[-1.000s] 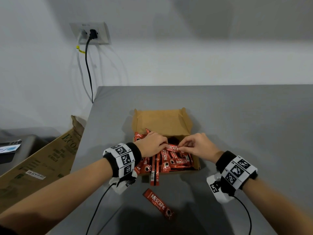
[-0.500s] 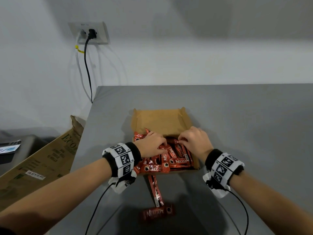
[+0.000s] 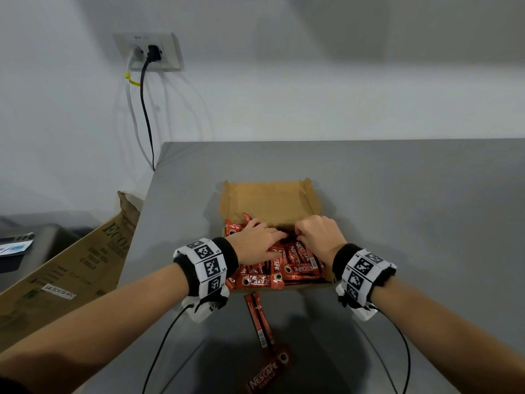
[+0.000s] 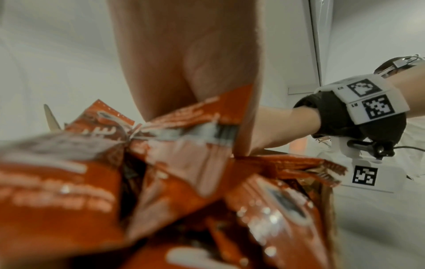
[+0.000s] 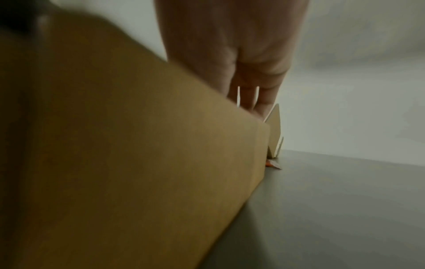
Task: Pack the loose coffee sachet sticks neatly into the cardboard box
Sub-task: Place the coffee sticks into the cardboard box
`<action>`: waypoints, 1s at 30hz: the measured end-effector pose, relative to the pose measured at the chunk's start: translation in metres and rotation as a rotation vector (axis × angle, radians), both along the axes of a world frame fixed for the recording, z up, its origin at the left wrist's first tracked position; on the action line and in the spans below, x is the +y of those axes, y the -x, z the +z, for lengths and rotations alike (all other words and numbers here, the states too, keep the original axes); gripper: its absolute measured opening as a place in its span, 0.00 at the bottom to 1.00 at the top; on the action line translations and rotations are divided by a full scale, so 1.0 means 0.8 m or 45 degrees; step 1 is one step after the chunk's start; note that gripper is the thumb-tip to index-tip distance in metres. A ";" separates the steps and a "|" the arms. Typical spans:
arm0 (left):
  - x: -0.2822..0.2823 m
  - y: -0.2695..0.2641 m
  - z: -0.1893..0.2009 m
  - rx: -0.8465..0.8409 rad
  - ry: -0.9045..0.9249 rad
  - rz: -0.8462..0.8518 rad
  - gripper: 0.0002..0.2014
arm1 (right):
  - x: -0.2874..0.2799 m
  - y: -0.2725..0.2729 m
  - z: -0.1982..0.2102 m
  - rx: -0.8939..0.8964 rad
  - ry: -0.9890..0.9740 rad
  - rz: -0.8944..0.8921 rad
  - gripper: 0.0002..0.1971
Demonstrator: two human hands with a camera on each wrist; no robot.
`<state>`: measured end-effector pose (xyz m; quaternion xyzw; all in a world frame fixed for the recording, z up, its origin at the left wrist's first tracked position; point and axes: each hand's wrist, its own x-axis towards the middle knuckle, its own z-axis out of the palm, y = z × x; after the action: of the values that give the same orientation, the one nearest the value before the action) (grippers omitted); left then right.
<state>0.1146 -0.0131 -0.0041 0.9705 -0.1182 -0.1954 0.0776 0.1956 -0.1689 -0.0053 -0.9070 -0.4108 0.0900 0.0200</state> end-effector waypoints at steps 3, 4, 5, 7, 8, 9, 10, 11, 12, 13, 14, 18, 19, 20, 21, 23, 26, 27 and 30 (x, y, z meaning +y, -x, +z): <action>-0.002 0.001 0.002 0.020 -0.041 0.003 0.29 | -0.007 -0.002 0.007 0.065 -0.176 -0.072 0.08; -0.003 0.000 0.002 0.022 -0.048 0.002 0.29 | -0.011 -0.001 0.009 0.056 -0.239 -0.094 0.08; -0.002 0.000 0.002 0.022 -0.055 -0.002 0.30 | -0.014 0.001 0.010 0.041 -0.257 -0.099 0.08; -0.002 0.000 0.002 0.023 -0.066 -0.007 0.31 | -0.020 0.009 0.008 0.035 -0.140 -0.080 0.09; -0.002 0.000 0.002 0.025 -0.062 -0.004 0.31 | -0.021 0.012 0.005 0.049 -0.048 -0.070 0.11; -0.003 0.001 0.003 0.030 -0.055 0.003 0.30 | -0.023 0.015 0.003 0.070 0.035 -0.056 0.12; -0.003 0.001 0.004 0.035 -0.049 0.008 0.30 | -0.024 0.017 0.004 0.086 0.087 -0.038 0.13; -0.003 0.001 0.005 0.039 -0.049 0.011 0.30 | -0.025 0.018 0.005 0.091 0.099 -0.017 0.13; -0.003 0.001 0.005 0.040 -0.054 0.010 0.30 | -0.025 0.022 0.010 0.080 0.055 0.008 0.11; -0.003 0.001 0.005 0.040 -0.058 0.006 0.30 | -0.027 0.027 0.016 0.061 -0.042 0.041 0.10; -0.003 0.000 0.005 0.041 -0.059 0.003 0.29 | -0.028 0.034 0.022 0.054 -0.176 0.100 0.09; -0.001 0.001 0.005 0.067 -0.047 0.002 0.30 | -0.029 0.086 0.045 0.504 -0.115 0.582 0.20; -0.001 0.001 0.006 0.072 -0.045 0.005 0.30 | -0.026 0.099 0.042 0.602 0.007 0.700 0.24; -0.001 0.001 0.006 0.076 -0.036 0.012 0.30 | -0.023 0.110 0.035 0.636 0.102 0.811 0.29; -0.001 0.002 0.007 0.080 -0.025 0.021 0.30 | -0.020 0.119 0.026 0.621 0.169 0.909 0.33; -0.001 0.002 0.006 0.084 -0.017 0.026 0.30 | -0.014 0.132 0.009 0.516 0.280 1.033 0.38; -0.001 0.001 0.007 0.096 -0.018 0.032 0.29 | -0.011 0.138 -0.008 0.382 0.372 1.072 0.36; -0.001 0.002 0.007 0.102 -0.014 0.035 0.29 | -0.011 0.137 -0.012 0.378 0.319 1.072 0.32; -0.002 0.002 0.007 0.109 -0.005 0.038 0.29 | -0.015 0.135 -0.016 0.425 0.144 1.048 0.20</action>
<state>0.1133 -0.0144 0.0019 0.9630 -0.0999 -0.2359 0.0836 0.0876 -0.1806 -0.0185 -0.6408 -0.7230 0.2581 -0.0010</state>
